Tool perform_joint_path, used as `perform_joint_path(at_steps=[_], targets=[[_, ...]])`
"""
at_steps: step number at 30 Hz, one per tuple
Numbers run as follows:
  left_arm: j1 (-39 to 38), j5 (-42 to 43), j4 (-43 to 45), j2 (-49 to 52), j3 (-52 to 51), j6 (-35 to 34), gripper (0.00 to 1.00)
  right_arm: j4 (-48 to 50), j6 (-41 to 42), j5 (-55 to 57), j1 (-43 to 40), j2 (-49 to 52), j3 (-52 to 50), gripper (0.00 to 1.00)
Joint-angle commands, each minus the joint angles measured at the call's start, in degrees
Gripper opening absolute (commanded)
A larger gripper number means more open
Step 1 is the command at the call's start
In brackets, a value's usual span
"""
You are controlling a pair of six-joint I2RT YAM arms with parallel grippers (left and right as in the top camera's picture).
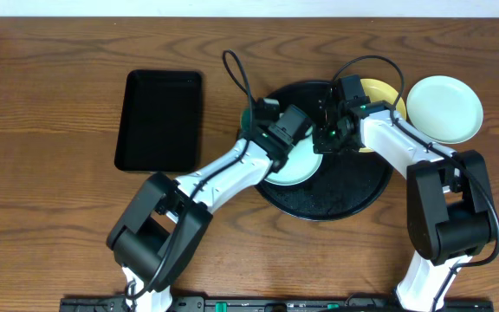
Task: Clean dirty plates on tray and stack at the side
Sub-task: 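Scrub the green plate's lower edge with the sponge, left gripper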
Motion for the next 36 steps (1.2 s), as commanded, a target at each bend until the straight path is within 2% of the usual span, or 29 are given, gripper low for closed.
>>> perform_joint_path(at_steps=[1,6,10,16,20,23,27,36], targets=[[2.08,-4.46,4.94,-0.81,-0.31,1.64,0.08,-0.31,-0.98,2.82,0.68,1.49,-0.68,0.01],[3.04,-4.44,11.52,-1.4,-0.26,1.62,0.08,-0.5,-1.01,2.86,1.2,1.51,-0.68,0.01],[3.02,-2.19,11.1,-3.76,0.09,1.62,0.07,-0.13,-0.98,3.08,1.62,1.49,-0.68,0.01],[2.99,17.22,5.92,-5.55,0.07,1.6,0.08,0.52,-0.94,3.06,1.62,1.51,-0.68,0.01],[2.95,24.9,3.15,-4.66,-0.42,0.98,0.08,0.66,-0.9,3.06,1.64,1.51,-0.68,0.01],[3.04,24.68,3.23,-3.19,-0.57,1.62,0.07,0.81,-0.57,3.04,1.64,1.49,-0.68,0.01],[3.45,19.41,3.34,-0.68,-0.57,1.64,0.08,0.74,-0.48,3.04,1.64,1.49,-0.68,0.01],[6.05,19.71,1.97,3.65,-0.59,1.53,0.07,0.76,-0.48,3.04,1.64,1.49,-0.68,0.01]])
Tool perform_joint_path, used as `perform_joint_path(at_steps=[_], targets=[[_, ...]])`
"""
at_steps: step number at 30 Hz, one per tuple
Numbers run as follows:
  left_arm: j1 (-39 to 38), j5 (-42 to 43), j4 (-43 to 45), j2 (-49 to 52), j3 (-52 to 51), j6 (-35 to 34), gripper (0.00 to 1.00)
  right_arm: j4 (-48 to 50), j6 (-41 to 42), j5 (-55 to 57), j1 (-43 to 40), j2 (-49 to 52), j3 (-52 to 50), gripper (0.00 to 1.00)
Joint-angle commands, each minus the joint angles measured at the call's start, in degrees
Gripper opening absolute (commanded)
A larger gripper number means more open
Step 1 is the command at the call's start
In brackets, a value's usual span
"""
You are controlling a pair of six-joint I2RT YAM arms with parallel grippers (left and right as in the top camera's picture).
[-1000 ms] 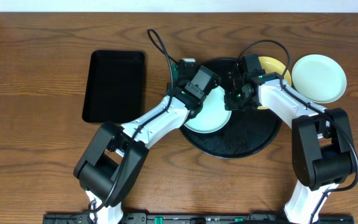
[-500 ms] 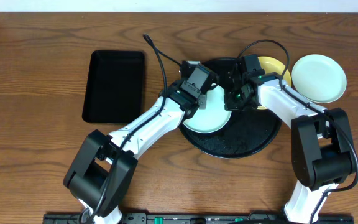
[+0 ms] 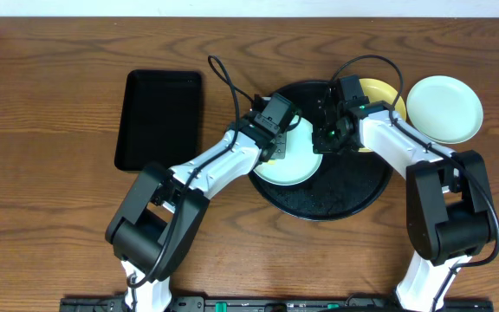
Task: Clean dirty plates on tray and stack at the side
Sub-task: 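Scrub the green plate's lower edge with the sponge, left gripper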
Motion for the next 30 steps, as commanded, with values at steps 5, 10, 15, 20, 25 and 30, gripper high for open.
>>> perform_joint_path(at_steps=[5,10,15,20,25,30], targets=[[1.79,-0.81,-9.42,1.77,-0.5,-4.87,0.07,0.68,-0.28,2.43,1.2,1.51,-0.7,0.01],[0.7,11.26,-13.44,1.77,-0.48,-6.01,0.07,1.49,-0.24,2.43,1.18,1.51,-0.7,0.01],[-0.52,25.77,-12.17,1.73,-0.48,-8.33,0.07,1.92,0.39,2.43,1.2,1.51,-0.7,0.01],[-0.72,31.8,-8.57,1.73,-0.48,-8.33,0.07,1.81,0.37,2.4,1.2,1.51,-0.7,0.01],[-0.72,36.59,-3.52,1.73,-0.48,-10.12,0.07,1.51,0.37,2.4,1.2,1.51,-0.7,0.01],[-0.39,28.06,-4.11,1.73,-0.48,-9.2,0.07,1.09,0.35,2.43,1.2,1.49,-0.7,0.01]])
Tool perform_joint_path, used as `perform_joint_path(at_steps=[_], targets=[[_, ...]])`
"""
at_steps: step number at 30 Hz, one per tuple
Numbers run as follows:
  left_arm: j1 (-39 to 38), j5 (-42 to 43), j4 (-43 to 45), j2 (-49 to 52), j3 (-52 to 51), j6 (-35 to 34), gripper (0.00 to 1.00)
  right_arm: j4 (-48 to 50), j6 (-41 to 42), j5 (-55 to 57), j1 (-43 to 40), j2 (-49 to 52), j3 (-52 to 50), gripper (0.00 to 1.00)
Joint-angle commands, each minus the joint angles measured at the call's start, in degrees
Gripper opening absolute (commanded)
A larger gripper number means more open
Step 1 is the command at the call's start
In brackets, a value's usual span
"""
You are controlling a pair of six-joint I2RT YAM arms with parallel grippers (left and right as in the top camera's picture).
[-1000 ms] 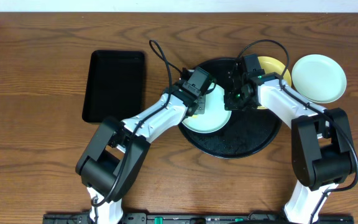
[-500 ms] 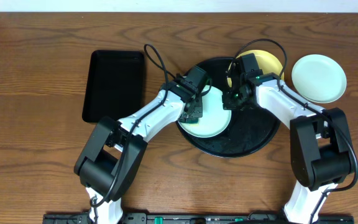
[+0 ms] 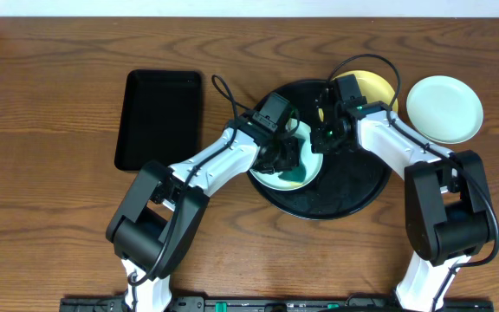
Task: Clean dirty plates on tray and stack at the side
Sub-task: 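Scrub the green plate's lower edge with the sponge, left gripper, then move the sponge back to the black rectangular tray with the left gripper, then lift the cleaned green plate with the right gripper and carry it right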
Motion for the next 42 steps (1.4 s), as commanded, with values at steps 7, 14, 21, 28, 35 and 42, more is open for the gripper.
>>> perform_joint_path(at_steps=[7,14,21,28,35,42], targets=[[-0.46,-31.76,-4.96,1.18,-0.98,8.44,0.07,-0.52,0.94,1.77,0.57,1.46,-0.7,0.01],[-0.39,-65.96,-3.89,-2.97,0.59,9.44,0.07,-0.5,0.96,1.73,0.57,1.46,-0.7,0.01],[1.29,-66.55,-1.68,-12.87,1.38,9.16,0.07,0.07,0.96,0.98,0.57,1.31,-0.63,0.01],[6.88,-47.87,-6.1,-26.73,1.36,3.45,0.08,1.97,0.92,-0.81,0.57,-2.12,-0.57,0.01],[16.31,-37.2,-15.43,-33.59,1.36,2.93,0.07,4.2,-2.58,3.85,0.94,-11.56,-0.57,0.01],[23.32,-36.3,-22.16,-32.48,0.26,2.93,0.07,4.13,-9.64,20.41,3.91,-22.93,-0.57,0.01]])
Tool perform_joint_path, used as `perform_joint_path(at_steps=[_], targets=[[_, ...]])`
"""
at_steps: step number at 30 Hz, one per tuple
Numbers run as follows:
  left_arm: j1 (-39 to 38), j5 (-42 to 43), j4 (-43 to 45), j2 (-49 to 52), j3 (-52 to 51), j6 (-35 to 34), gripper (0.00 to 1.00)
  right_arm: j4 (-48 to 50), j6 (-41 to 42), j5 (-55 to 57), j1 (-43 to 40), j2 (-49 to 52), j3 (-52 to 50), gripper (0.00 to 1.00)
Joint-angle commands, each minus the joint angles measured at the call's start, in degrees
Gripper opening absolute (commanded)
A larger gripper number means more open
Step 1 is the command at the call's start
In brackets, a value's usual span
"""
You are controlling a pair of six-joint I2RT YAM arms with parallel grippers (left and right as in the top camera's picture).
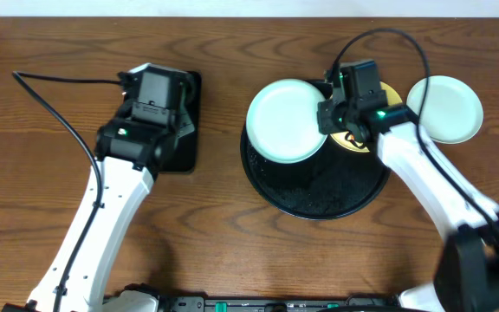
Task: Clean dirty plates on tray and stack at the side
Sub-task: 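Lift the cleaned green plate with the right gripper and carry it right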
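Observation:
A pale mint plate (284,121) hangs over the left part of the round black tray (319,191), looking large as if raised toward the camera. My right gripper (327,114) is shut on its right rim. A yellow plate (358,141) lies mostly hidden under the right wrist. Another pale plate (446,108) rests on the table to the right of the tray. My left gripper (150,130) is over the rectangular black tray (191,121) at the left. Its fingers are hidden under the wrist, so its state does not show.
The left arm covers most of the rectangular tray. Its cable (59,82) loops across the table at the far left. The wooden table (232,251) shows in front of both trays. The right arm runs from the lower right corner up to the round tray.
My left gripper has left the mint plate and now sits over the rectangular tray at the left. The mint plate, tilted then, now faces the camera and looks larger, still in the right gripper.
At first the left gripper was on the mint plate on the round tray while the right gripper held its right rim. The left gripper then stood at other spots on the plate, which tilted. Now the left arm is away at the left and the right gripper holds the plate alone.

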Motion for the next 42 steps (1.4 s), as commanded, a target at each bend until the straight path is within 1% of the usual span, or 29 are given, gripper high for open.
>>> perform_joint_path(at_steps=[1,4,9,13,16,18,21,24,26,30,34,37,39,40,42], targets=[[2.38,1.55,-0.94,0.76,-0.07,-0.42,0.08,0.09,-5.97,12.37,2.34,-5.25,0.42,0.01],[3.72,1.53,-1.77,1.33,-0.09,-0.37,0.08,0.33,-11.54,19.74,4.44,-9.03,0.42,0.01],[5.09,1.51,-1.77,2.14,-0.09,-0.15,0.07,3.39,-25.55,32.46,9.09,-13.31,0.42,0.01],[5.31,1.53,-1.77,2.64,-0.13,0.92,0.08,8.85,-38.73,43.21,13.46,-14.43,0.42,0.01],[5.31,1.53,-2.03,2.99,-0.15,1.14,0.07,14.29,-50.73,50.4,17.05,-14.36,0.42,0.01],[5.31,1.53,-2.25,3.1,-0.15,1.11,0.07,17.62,-59.14,52.74,19.41,-14.36,0.42,0.01],[5.31,1.53,-2.29,3.1,-0.15,1.14,0.07,21.99,-68.28,55.12,22.67,-14.36,0.42,0.01],[5.31,1.53,-2.29,3.1,-0.26,1.14,0.07,26.1,-73.75,56.94,25.83,-14.36,0.42,0.01],[5.31,1.53,-2.4,3.1,-0.31,1.14,0.07,27.69,-75.25,57.51,26.99,-14.36,0.42,0.01],[5.31,1.53,-2.43,3.1,-0.35,1.14,0.08,29.11,-75.63,58.23,27.71,-14.36,0.42,0.01],[5.31,1.53,-2.43,3.1,-0.35,1.14,0.07,29.09,-70.34,58.47,26.8,-14.36,0.42,0.01],[5.31,1.53,-2.43,3.1,-0.35,1.11,0.08,28.98,-58.97,58.45,24.74,-14.36,0.42,0.01],[5.31,1.55,-2.45,3.1,-0.35,1.14,0.07,28.06,-47.95,58.23,22.32,-14.36,0.42,0.01],[5.31,1.55,-2.49,3.1,-0.35,1.14,0.08,26.69,-41.46,57.88,20.44,-14.36,0.42,0.01],[5.31,1.53,-2.69,3.1,-0.35,1.14,0.08,22.71,-31.8,54.88,16.55,-14.38,0.42,0.01]])
